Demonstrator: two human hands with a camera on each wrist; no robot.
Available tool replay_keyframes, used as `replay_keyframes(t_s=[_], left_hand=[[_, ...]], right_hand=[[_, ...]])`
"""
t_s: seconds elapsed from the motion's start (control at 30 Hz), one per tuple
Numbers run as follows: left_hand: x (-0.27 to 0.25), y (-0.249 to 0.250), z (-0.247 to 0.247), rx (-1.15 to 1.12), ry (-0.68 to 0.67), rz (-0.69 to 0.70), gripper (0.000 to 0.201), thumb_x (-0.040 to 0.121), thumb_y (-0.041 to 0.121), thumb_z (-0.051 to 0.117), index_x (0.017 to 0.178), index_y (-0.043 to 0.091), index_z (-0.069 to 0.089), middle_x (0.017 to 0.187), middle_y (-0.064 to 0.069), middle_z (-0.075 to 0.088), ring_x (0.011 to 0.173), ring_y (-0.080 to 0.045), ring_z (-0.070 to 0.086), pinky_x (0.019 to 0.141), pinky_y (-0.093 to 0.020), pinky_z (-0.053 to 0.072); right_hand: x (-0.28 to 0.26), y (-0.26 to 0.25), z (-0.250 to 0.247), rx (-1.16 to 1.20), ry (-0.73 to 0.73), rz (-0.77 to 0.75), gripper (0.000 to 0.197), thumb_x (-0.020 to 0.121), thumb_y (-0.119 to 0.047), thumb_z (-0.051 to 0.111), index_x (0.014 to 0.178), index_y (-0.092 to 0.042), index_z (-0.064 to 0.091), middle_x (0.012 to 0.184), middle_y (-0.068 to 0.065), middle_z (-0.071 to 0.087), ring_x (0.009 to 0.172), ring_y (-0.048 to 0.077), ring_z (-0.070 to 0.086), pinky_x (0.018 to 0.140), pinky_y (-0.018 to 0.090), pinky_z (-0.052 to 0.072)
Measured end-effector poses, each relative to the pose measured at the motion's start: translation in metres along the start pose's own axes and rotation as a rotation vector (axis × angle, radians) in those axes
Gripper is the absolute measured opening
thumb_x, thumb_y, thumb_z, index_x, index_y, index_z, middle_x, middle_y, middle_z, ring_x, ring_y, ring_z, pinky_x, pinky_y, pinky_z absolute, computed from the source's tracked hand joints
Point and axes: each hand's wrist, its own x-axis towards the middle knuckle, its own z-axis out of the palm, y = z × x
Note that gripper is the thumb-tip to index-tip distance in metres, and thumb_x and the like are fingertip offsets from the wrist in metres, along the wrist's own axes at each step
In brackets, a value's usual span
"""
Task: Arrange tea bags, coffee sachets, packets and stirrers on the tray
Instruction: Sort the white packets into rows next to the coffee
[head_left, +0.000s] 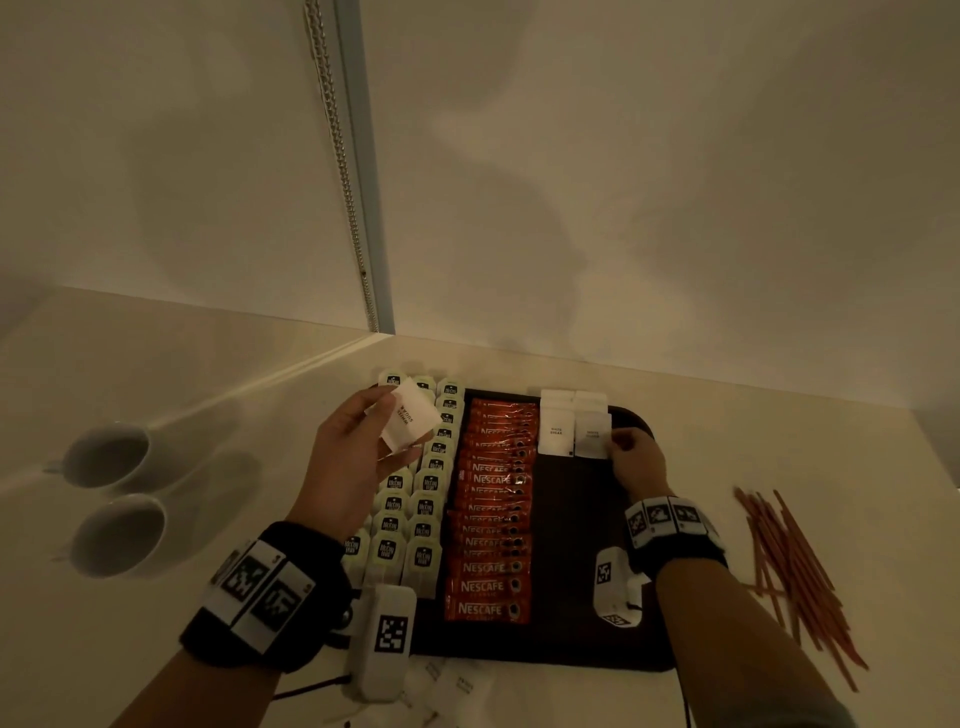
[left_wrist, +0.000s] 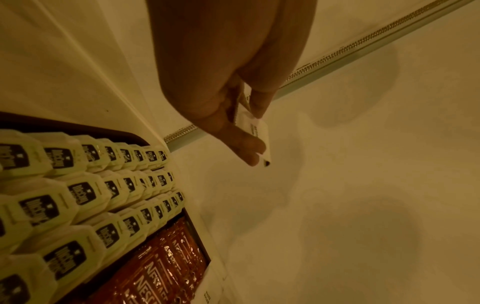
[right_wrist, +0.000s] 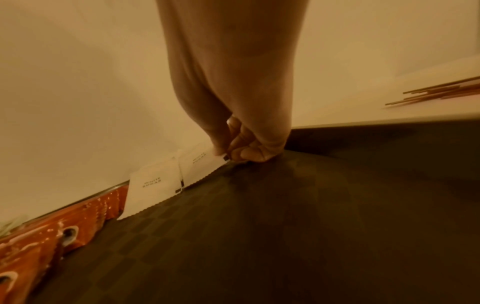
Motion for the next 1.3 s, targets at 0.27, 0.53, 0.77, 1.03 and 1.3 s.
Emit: replay_keyframes(t_s=[0.27, 0.53, 0.77, 1.03, 1.3], left_hand=[[0.003, 0.000, 0.003, -0.049, 0.008, -0.023, 0.014, 0.094, -0.001, 0.045, 0.097, 0.008, 0.055, 0.112, -0.014, 0.060, 0.089, -0.032, 0.067, 0.060, -0.021, 0.057], [0.005, -0.004, 0.005, 0.079, -0.050, 0.071, 0.008, 0.089, -0.002, 0.057, 0.095, 0.002, 0.056, 0.099, -0.013, 0.065, 0.090, -0.021, 0.065, 0.067, -0.016, 0.055], [0.000, 0.003, 0.020, 0.483, -0.122, 0.316, 0.015, 0.083, 0.006, 0.068, 0.091, 0.018, 0.072, 0.088, -0.002, 0.072, 0.075, -0.004, 0.066, 0.065, -0.012, 0.048], [-0.008, 0.006, 0.020, 0.472, -0.140, 0.352, 0.016, 0.082, 0.008, 0.069, 0.089, 0.022, 0.072, 0.078, 0.010, 0.074, 0.074, -0.004, 0.069, 0.066, -0.014, 0.051], [-0.008, 0.004, 0.025, 0.520, -0.120, 0.398, 0.017, 0.086, 0.010, 0.066, 0.082, 0.026, 0.069, 0.066, 0.016, 0.070, 0.058, 0.001, 0.062, 0.049, -0.013, 0.047]], right_hand=[[0.004, -0.005, 0.005, -0.026, 0.078, 0.018, 0.022, 0.090, -0.012, 0.059, 0.109, -0.001, 0.060, 0.115, 0.017, 0.062, 0.108, 0.032, 0.055, 0.091, 0.036, 0.043], [-0.040, -0.062, -0.009, 0.184, 0.035, -0.180, 0.024, 0.092, -0.023, 0.058, 0.110, -0.008, 0.055, 0.104, 0.006, 0.061, 0.094, 0.020, 0.058, 0.068, 0.019, 0.043], [-0.127, -0.136, -0.006, 0.487, -0.634, -0.510, 0.019, 0.089, -0.021, 0.062, 0.104, -0.009, 0.065, 0.095, 0.010, 0.069, 0.084, 0.021, 0.067, 0.079, 0.033, 0.055], [-0.142, -0.135, 0.004, 0.783, -0.542, -0.371, 0.012, 0.088, -0.009, 0.061, 0.099, -0.004, 0.065, 0.089, 0.013, 0.068, 0.077, 0.021, 0.065, 0.065, 0.026, 0.054], [-0.147, -0.130, 0.004, 0.788, -0.433, -0.371, 0.013, 0.086, -0.011, 0.065, 0.098, -0.006, 0.069, 0.088, 0.010, 0.072, 0.079, 0.022, 0.067, 0.074, 0.034, 0.055]])
